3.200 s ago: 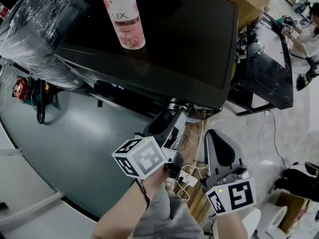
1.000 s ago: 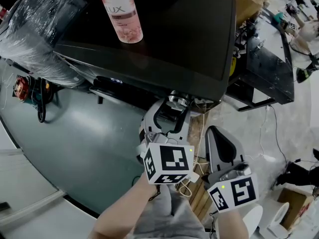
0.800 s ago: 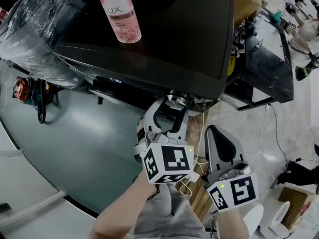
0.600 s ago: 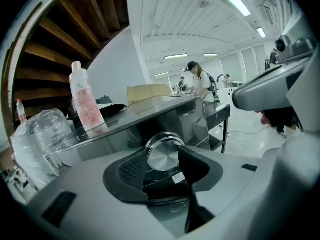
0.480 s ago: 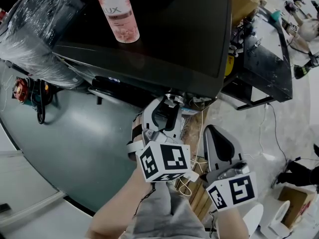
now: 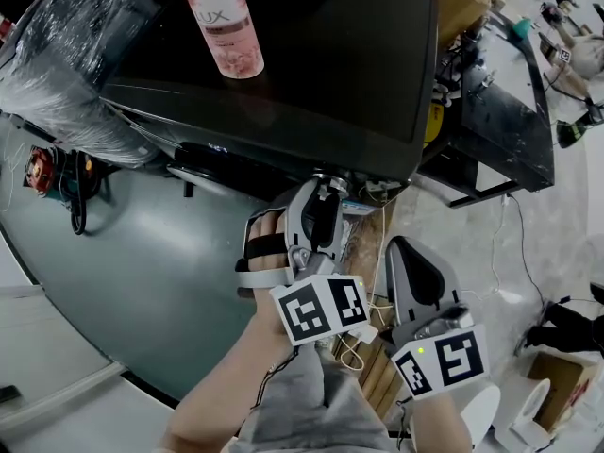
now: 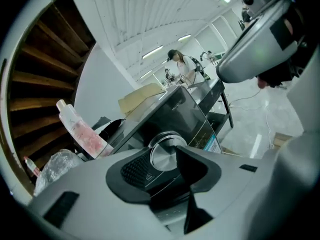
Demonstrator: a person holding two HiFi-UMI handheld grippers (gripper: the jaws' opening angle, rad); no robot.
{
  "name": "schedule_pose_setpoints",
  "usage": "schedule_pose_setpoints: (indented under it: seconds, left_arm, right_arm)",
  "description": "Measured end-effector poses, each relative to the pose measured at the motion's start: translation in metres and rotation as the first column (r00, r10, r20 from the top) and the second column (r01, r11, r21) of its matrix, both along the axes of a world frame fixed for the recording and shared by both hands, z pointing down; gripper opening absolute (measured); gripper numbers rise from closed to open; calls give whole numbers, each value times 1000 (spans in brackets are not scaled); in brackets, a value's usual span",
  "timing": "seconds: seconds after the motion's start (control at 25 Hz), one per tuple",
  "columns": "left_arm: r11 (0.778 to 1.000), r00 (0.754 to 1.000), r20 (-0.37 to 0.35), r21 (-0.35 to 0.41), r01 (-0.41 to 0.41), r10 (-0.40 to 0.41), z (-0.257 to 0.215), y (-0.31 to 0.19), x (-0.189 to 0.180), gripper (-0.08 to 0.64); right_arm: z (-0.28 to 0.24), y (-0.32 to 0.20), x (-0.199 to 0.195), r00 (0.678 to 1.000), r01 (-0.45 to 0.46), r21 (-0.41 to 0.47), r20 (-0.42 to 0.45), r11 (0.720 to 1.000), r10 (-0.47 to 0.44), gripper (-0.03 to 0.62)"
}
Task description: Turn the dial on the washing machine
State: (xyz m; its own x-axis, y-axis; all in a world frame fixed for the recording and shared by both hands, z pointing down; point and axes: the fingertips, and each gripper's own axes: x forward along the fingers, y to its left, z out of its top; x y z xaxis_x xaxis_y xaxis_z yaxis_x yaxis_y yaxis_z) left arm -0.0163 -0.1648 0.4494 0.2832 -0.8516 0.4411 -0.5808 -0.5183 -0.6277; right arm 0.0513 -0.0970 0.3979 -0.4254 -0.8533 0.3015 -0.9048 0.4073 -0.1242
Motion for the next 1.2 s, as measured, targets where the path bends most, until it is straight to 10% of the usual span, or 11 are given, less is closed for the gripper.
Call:
schedule_pose_setpoints:
  seconds: [0.4,1.2]
  left_arm:
    - [1000,1000,23,1,-21,21,0,1,1,184]
    - [991,932,-342,-104,87,-118,-53,51,-64,184]
  right_arm:
    - [3,2,6,1000,-6,-9,12,1000,6,26]
    - [-55,20,-13,996,89,71,-18,993,-88,28]
